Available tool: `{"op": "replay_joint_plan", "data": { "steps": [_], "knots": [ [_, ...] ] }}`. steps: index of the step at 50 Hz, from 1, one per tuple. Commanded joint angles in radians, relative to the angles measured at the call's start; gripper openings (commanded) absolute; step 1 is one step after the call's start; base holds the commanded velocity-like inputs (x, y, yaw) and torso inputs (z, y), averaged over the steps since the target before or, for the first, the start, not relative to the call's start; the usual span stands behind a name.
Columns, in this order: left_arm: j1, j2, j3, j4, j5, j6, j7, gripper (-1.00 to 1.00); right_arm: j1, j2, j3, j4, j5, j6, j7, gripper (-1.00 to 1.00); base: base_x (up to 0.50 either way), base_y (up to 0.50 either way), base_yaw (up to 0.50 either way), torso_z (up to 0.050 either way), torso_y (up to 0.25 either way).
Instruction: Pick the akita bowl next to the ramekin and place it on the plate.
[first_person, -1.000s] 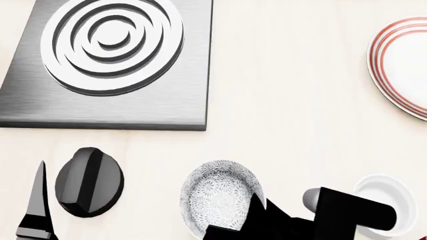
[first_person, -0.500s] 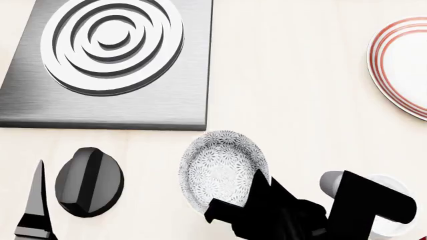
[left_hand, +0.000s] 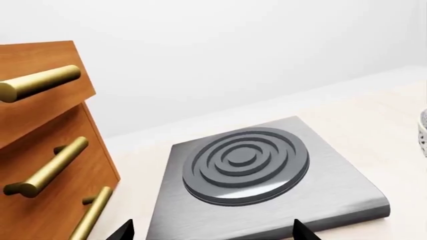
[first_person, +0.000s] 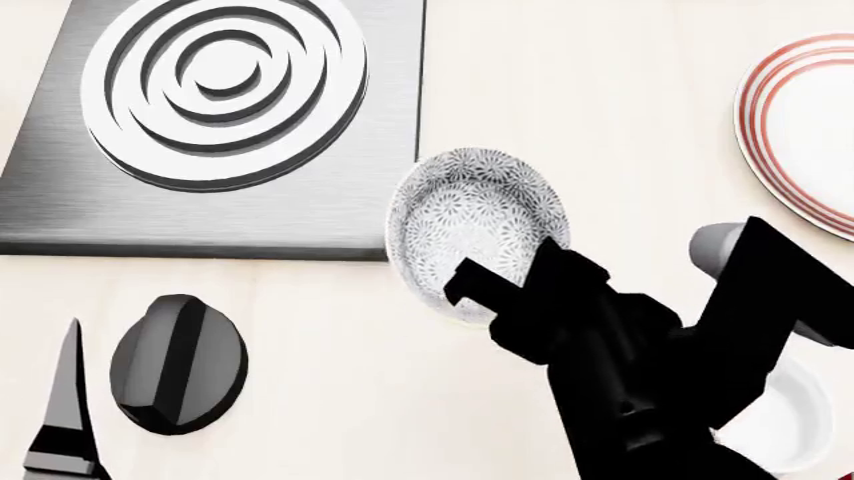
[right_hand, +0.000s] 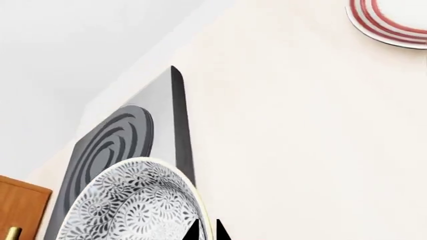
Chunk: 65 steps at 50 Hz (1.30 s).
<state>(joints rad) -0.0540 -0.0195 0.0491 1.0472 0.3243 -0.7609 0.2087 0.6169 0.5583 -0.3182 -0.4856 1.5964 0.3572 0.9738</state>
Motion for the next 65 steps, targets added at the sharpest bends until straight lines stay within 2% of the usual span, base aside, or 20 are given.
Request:
{"op": "replay_joint_plan", "data": {
  "steps": [1, 27, 65],
  "knots": [
    [0.005, 0.019, -0.016, 0.0, 0.014, 0.005, 0.027, 1.0, 0.131, -0.021, 0.032, 0.101, 0.047, 0.02, 0.011, -1.0, 0.0, 0.0, 0.0, 0.0, 0.0],
    [-0.004, 0.019, -0.007, 0.0, 0.027, -0.002, 0.031, 1.0, 0.438, -0.025, -0.027, 0.392, 0.081, 0.127, 0.048, -1.0, 0.0, 0.0, 0.0, 0.0, 0.0],
    [-0.038, 0.019, -0.029, 0.0, 0.016, -0.03, 0.025, 1.0, 0.635, -0.04, -0.01, 0.747, 0.059, 0.104, -0.008, -1.0, 0.0, 0.0, 0.0, 0.0, 0.0]
  ]
}}
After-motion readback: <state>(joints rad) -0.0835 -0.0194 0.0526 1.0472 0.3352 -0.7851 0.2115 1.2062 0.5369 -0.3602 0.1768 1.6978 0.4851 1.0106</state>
